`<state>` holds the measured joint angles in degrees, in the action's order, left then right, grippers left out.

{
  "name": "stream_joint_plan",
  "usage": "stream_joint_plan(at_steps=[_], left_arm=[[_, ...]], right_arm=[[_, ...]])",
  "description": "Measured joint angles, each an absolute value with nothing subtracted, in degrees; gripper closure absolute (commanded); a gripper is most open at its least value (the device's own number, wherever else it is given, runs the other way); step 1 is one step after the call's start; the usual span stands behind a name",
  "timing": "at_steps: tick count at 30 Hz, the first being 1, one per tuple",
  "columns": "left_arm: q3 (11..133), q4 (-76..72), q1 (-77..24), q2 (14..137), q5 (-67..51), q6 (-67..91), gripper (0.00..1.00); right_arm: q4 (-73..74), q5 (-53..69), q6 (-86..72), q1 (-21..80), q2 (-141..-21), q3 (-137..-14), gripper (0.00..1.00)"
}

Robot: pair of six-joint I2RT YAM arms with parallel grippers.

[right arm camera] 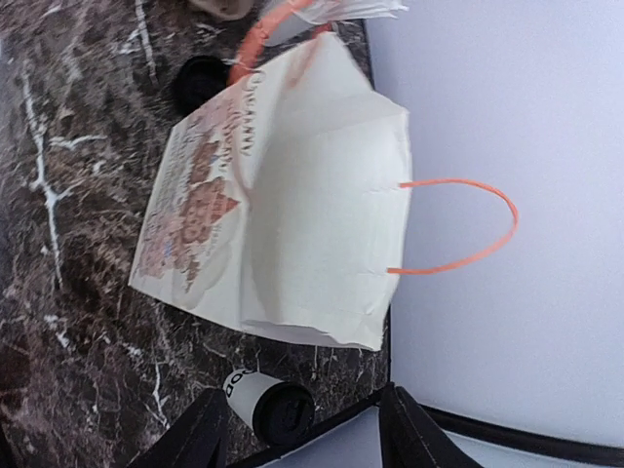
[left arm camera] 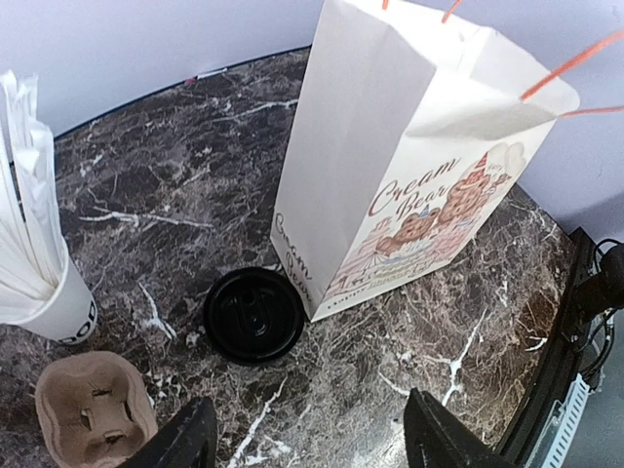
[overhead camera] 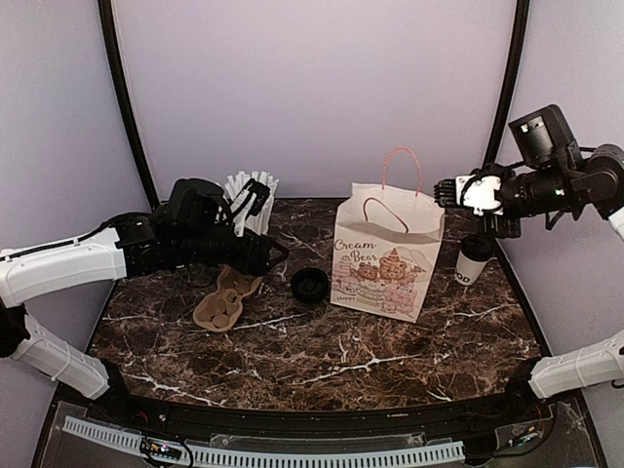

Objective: Pack the takeout coffee

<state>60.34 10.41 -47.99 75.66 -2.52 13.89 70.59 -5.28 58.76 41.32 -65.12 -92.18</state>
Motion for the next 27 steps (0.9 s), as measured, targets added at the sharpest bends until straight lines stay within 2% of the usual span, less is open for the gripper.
stream_joint_plan(at_steps=[4,9,12,15,16,19,23,25,27], left_arm=[[62.2,10.6,-48.0,74.4,-2.5,12.5,0.31],[62.2,11.1,-48.0,73.4,-2.6,12.2,0.32],[62.2,11.4,-48.0,73.0,-2.9,12.1,0.31],[62.3,11.5,-48.0,72.7,-3.7,11.6,0.32],[62.3,11.6,-48.0,72.6,-4.0,11.5,0.32],[63.2,12.5,-48.0,72.6,-4.7,10.9,0.32],[65.1,13.5,-48.0,72.6,-5.5,9.7,0.31],[66.1,13.8,-48.0,72.6,-5.8,9.0,0.31],[67.2,14.4,-48.0,72.6,-6.2,8.2,0.32]], right_arm=[[62.4,-1.3,53.5,30.2,-66.3,-91.2,0.47],[59.3,9.6,44.9,18.3,-78.9,-97.1,0.39],[58.5,14.7,42.4,15.5,-85.4,-98.2,0.35],[58.5,18.4,41.1,15.2,-88.0,-98.0,0.36],[58.5,19.6,40.7,15.2,-88.3,-98.0,0.38],[58.3,22.0,39.9,15.2,-88.8,-98.0,0.51],[58.3,24.6,39.5,15.2,-90.9,-98.1,0.56],[58.3,25.5,39.4,15.2,-92.4,-98.1,0.67],[58.4,26.0,39.0,15.2,-93.9,-98.1,0.85]])
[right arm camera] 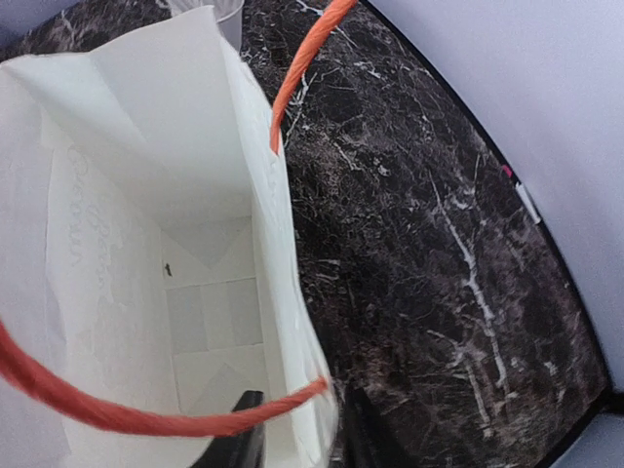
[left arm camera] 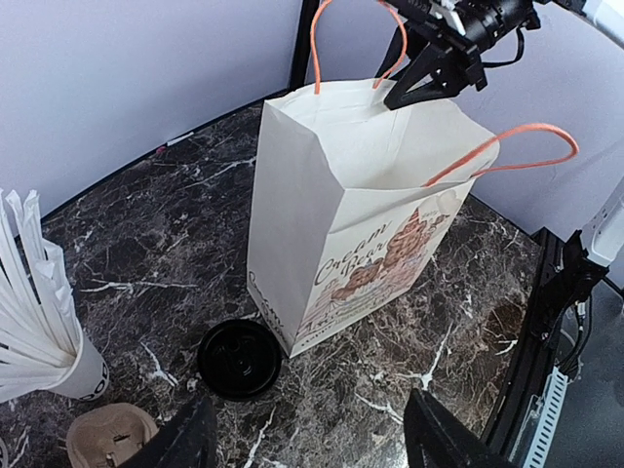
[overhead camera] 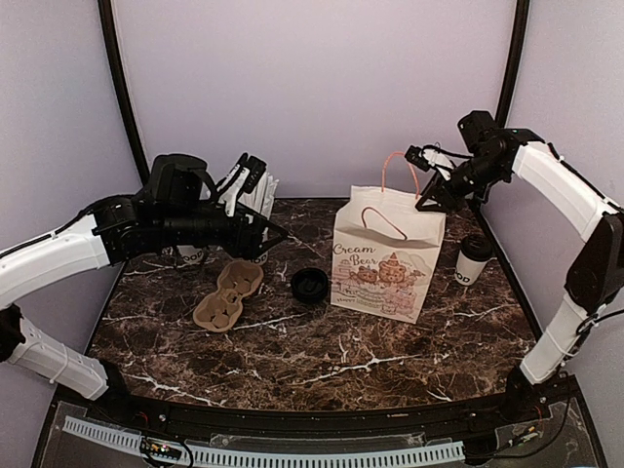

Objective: Pack the takeout coffee

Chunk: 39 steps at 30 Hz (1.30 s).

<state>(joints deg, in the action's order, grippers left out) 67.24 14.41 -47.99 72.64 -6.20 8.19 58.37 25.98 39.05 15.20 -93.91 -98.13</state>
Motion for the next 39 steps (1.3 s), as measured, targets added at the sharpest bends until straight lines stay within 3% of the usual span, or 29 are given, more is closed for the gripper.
stream_joint_plan(at_steps=[3,11,21,33,39], left_arm=[[69.3,15.6,-48.0,72.9,-6.9,7.3,0.32],[77.3,19.7,-48.0,75.9,-10.6,0.6,0.32],[88.7,24.7,-48.0,81.8,-17.4,-7.5,0.33],[95.5,29.5,-52.4,91.0,-22.5,-8.0,0.33],[99.5,33.5,-53.0,93.4,-22.9,-9.1,0.41]], right_arm=[[58.4,26.7,38.9,15.2,-95.2,-98.1,1.0],[60.9,30.0,42.3,16.3,-92.7,-97.6,1.0],[64.1,28.5,47.1,27.8,-78.2,-89.4,1.0],[63.9,27.4,47.2,34.8,-80.4,-89.4,1.0],[62.7,27.4,46.2,37.6,-82.7,-90.0,1.0]])
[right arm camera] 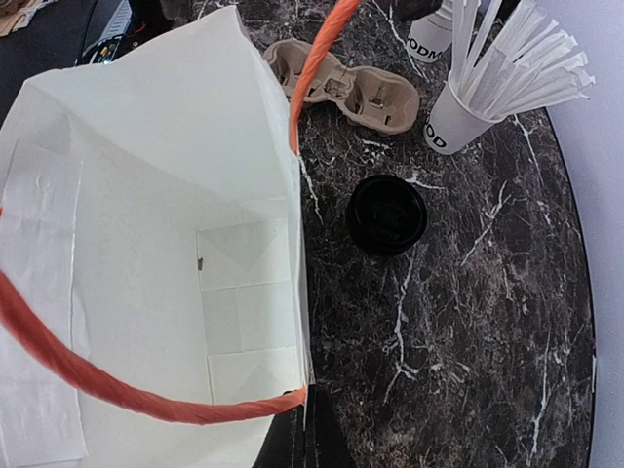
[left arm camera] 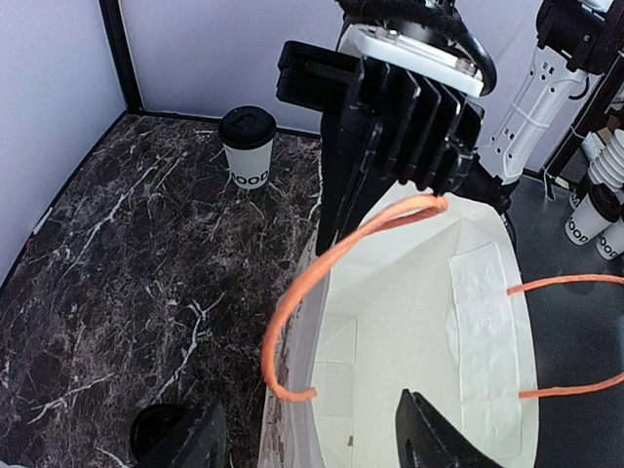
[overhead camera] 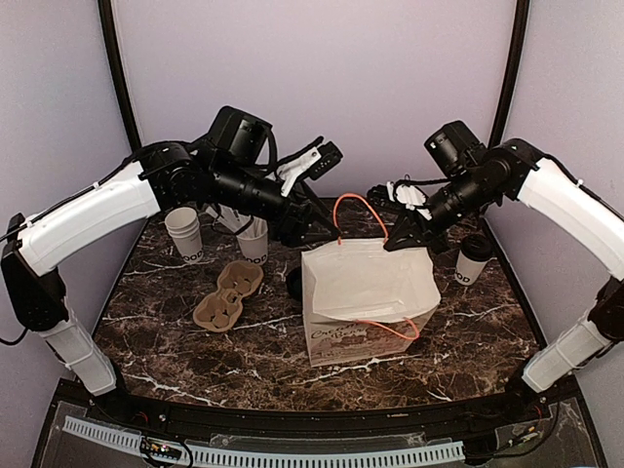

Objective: Pack the takeout coffee

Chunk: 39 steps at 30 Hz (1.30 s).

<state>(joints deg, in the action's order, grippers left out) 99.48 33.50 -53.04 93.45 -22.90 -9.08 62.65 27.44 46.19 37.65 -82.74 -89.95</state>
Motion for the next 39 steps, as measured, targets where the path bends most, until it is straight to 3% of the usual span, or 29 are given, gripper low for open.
stream_joint_plan(at_steps=[8,13,24,39], left_arm=[[100.4,37.0,-53.7,95.3,-22.2,-11.0,0.5],[100.7,38.9,-53.9,96.7,-20.5,-11.9,0.62],[101.3,40.2,-53.9,97.3,-20.1,-12.5,0.74],[101.9,44.2,-53.9,97.3,-18.1,-13.3,0.79]], right_arm=[[60.7,27.6,45.1,39.4,-83.9,-92.7,1.0],[59.6,28.4,44.5,40.0,-84.5,-93.2,1.0],[59.5,28.2,44.2,41.6,-86.3,-93.2,1.0],[59.5,25.9,43.9,44.1,-87.2,-93.4,0.99]])
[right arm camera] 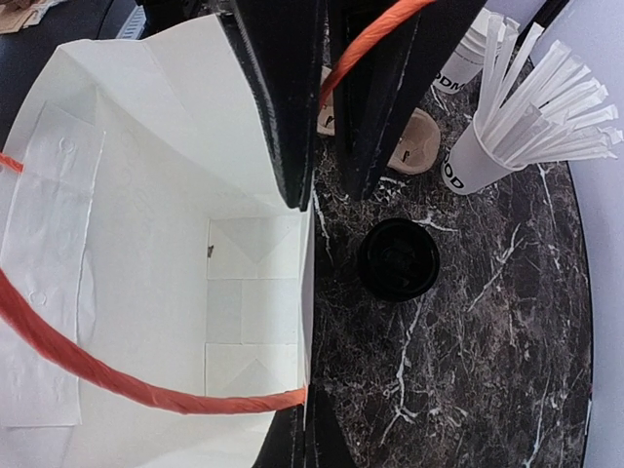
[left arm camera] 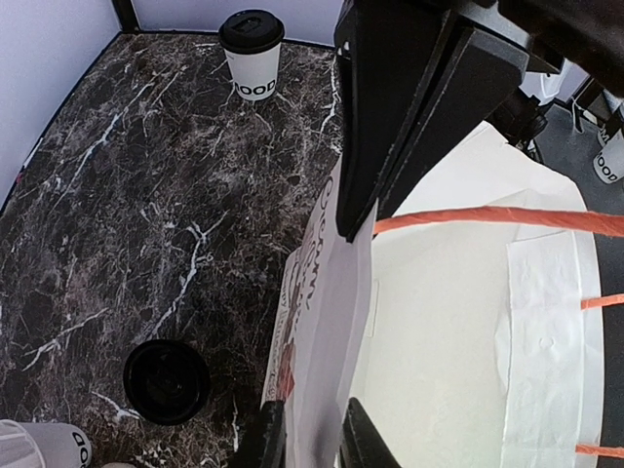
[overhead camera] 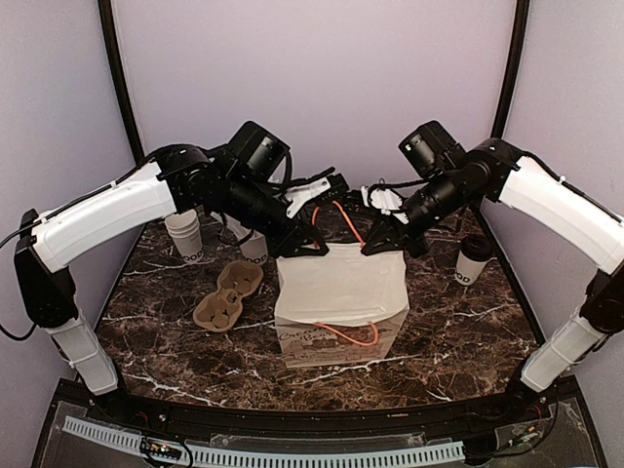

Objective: Pack the takeout coffee

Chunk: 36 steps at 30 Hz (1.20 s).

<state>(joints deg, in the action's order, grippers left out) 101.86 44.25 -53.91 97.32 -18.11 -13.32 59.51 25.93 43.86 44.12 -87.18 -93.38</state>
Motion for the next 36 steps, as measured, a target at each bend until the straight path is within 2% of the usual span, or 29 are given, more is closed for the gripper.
stream_joint_plan(at_steps=[9,14,16,18,22,26,32,36], left_arm=[[102.3,46.1,-53.9,97.3,-17.4,-13.4,0.85],[102.3,46.3,-53.9,97.1,-17.1,-13.4,0.93],[102.3,46.4,-53.9,97.1,-17.1,-13.4,0.99],[102.3,46.4,-53.8,97.1,-17.1,-13.4,1.0],[102.3,46.4,-53.8,97.1,-17.3,-13.4,1.0],[102.3,46.4,-53.8,97.1,-17.5,-13.3,1.0],[102.0,46.5,-53.9,96.7,-17.5,-13.3,1.0],[100.8,46.4,-53.9,95.7,-17.5,-13.3,1.0]], right_arm=[[59.5,25.6,43.6,44.2,-87.9,-93.8,0.99],[59.5,25.6,43.6,44.2,-88.2,-94.1,0.99],[59.5,25.6,43.6,44.2,-88.2,-94.1,0.95],[59.5,25.5,43.6,44.2,-88.2,-94.1,0.9],[59.6,25.4,43.3,44.2,-88.2,-94.2,0.68],[59.5,24.4,43.1,44.3,-87.4,-94.1,0.56],[58.7,23.5,42.2,42.8,-82.5,-93.8,0.51],[58.5,24.3,41.5,37.7,-78.4,-93.0,0.5]])
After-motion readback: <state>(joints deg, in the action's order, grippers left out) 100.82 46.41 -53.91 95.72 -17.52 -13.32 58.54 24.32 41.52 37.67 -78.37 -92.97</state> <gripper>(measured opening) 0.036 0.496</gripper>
